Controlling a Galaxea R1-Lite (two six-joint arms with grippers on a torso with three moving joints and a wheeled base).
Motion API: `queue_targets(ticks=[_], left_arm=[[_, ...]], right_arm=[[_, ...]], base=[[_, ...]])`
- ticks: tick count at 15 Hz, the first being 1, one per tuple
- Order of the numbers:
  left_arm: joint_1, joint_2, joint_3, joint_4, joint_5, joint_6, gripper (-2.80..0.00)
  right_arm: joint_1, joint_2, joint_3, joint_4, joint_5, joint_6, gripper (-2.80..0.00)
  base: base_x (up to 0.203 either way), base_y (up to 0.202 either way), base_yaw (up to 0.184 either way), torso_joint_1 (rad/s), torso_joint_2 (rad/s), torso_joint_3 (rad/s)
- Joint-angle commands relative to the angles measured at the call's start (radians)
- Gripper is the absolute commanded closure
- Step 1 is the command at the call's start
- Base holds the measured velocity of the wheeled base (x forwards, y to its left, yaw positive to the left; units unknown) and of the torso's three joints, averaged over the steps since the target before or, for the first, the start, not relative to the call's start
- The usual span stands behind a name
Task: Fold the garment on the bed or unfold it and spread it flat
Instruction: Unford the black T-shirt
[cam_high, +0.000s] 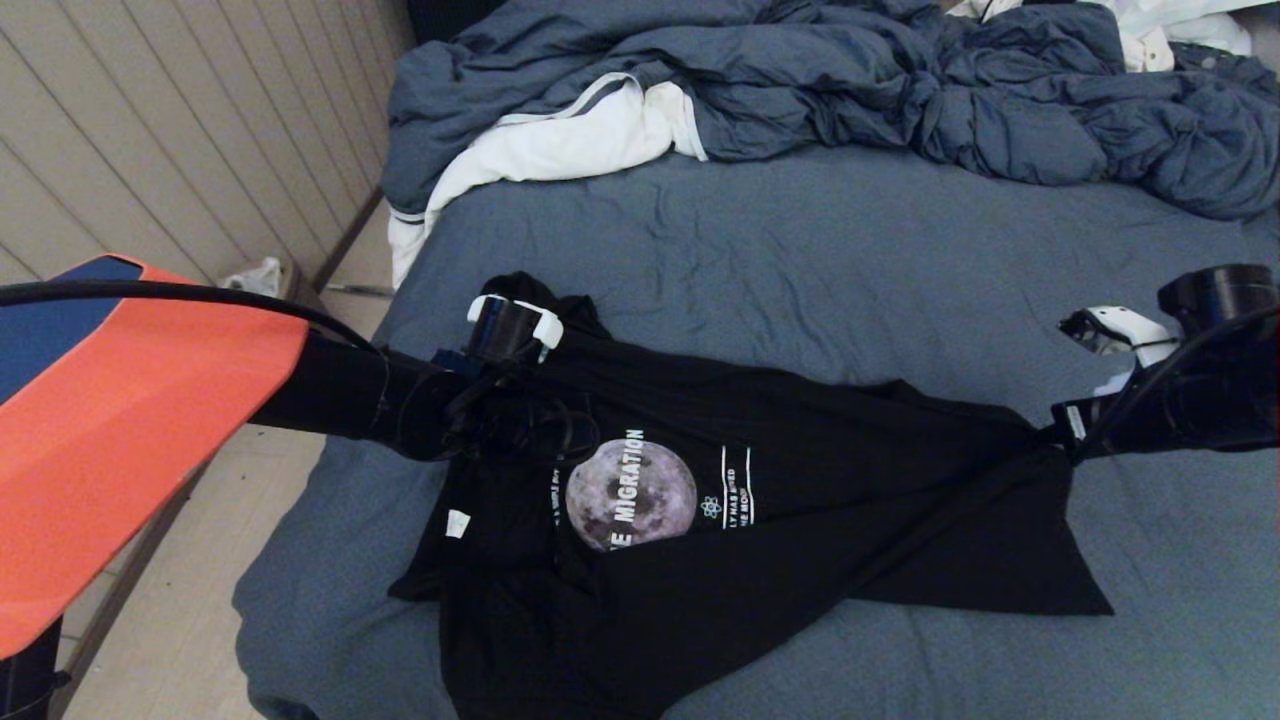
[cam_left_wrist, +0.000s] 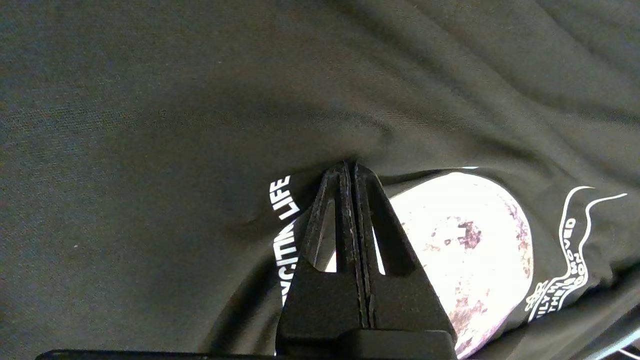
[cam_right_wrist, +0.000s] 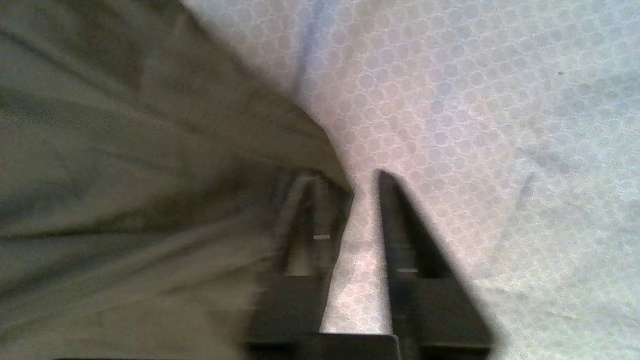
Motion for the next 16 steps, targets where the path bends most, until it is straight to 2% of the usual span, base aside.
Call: queue_targets(ticks=[1, 7, 12, 16], left_arm=[[-0.001, -0.001, -0.001, -0.001, -0.001, -0.008, 0.0], [-0.001, -0.002, -0.001, -0.001, -0.001, -0.01, 0.0], [-0.001, -0.001, -0.001, -0.001, -0.001, -0.01, 0.0], [-0.001, 0.0, -0.001, -0.001, -0.001, -0.01, 0.0]], right_arm=[[0.001, -0.005, 0.0, 0.002, 0.002, -0.003, -2.8], [0.005, -0.035, 0.039, 0.003, 0.007, 0.0, -2.8], [0.069, -0.086, 0.108, 0.002, 0.01, 0.009, -2.8], [0.078, -0.057, 0.112, 0.002, 0.008, 0.013, -2.8]], base=[[0.0, 0.0, 0.0, 0.0, 0.0, 0.0], [0.0, 0.0, 0.0, 0.0, 0.0, 0.0], [0.0, 0.0, 0.0, 0.0, 0.0, 0.0], [0.0, 0.0, 0.0, 0.0, 0.0, 0.0]])
